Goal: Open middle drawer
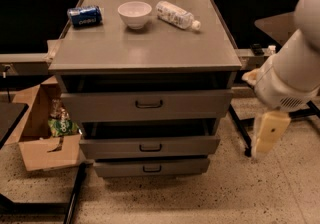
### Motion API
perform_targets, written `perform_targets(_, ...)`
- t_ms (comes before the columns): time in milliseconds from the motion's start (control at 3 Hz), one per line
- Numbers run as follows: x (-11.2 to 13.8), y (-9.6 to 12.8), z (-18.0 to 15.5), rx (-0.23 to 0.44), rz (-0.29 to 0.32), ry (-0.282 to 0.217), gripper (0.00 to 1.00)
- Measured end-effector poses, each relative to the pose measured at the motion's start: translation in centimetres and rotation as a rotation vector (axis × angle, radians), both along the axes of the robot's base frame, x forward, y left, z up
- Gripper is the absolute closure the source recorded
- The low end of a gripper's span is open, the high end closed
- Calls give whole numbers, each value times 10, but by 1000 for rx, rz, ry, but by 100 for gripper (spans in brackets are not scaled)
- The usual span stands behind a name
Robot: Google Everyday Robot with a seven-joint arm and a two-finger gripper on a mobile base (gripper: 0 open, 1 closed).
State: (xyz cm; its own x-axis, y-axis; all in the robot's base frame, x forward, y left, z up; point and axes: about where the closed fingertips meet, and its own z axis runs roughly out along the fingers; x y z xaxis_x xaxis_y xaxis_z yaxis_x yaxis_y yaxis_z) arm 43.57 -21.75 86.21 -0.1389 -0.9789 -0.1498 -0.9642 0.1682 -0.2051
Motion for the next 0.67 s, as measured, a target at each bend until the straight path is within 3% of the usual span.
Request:
perform_targets(333, -4, 12, -121, 22, 88, 106, 0)
perform_targets(667, 2, 35, -190, 89, 133, 187, 0)
